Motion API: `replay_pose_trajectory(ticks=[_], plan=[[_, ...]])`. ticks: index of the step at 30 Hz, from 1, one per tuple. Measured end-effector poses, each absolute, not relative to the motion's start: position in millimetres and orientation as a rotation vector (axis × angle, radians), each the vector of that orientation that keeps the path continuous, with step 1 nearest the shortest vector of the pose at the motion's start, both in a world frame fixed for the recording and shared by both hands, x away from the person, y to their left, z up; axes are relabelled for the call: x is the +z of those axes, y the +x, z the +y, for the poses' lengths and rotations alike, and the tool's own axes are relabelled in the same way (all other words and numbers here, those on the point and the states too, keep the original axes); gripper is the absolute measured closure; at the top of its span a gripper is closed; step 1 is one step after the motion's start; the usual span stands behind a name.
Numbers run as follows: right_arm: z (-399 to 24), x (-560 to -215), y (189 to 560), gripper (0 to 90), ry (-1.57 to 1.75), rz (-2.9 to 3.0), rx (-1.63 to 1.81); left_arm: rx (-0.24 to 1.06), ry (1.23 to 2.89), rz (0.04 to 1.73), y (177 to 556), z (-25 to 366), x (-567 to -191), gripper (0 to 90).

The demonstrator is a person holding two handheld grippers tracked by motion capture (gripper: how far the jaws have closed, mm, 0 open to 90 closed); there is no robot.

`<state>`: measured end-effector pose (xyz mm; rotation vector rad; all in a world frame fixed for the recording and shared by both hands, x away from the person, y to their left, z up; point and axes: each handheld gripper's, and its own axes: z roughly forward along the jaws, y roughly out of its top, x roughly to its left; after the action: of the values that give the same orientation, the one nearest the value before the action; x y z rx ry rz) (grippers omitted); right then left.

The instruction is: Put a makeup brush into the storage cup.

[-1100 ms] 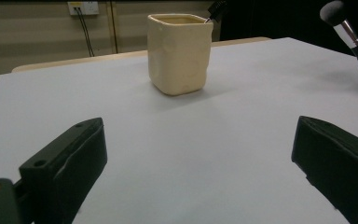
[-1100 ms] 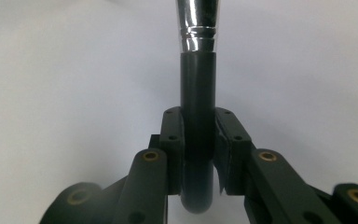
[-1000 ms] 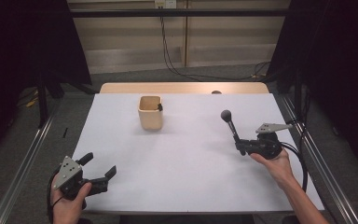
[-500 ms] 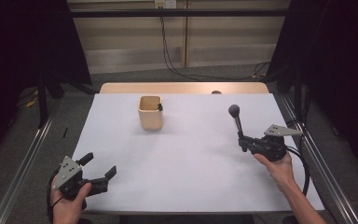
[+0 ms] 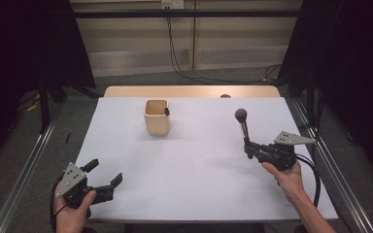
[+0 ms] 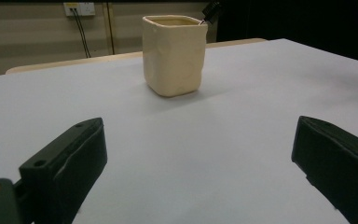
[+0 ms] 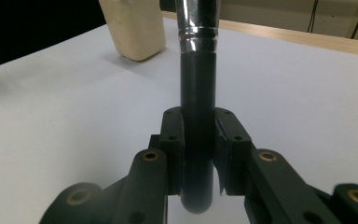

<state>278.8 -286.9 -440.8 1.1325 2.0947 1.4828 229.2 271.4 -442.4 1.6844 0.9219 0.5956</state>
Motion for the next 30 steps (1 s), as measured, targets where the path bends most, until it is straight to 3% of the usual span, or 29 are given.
replay_pose_trajectory(ticks=[30], plan=[[-231.1,-437.1,274.4,75.6,1.009,2.177,1.546,0.580,1.708,0.879,236.6,254.8,-435.0,3.1]])
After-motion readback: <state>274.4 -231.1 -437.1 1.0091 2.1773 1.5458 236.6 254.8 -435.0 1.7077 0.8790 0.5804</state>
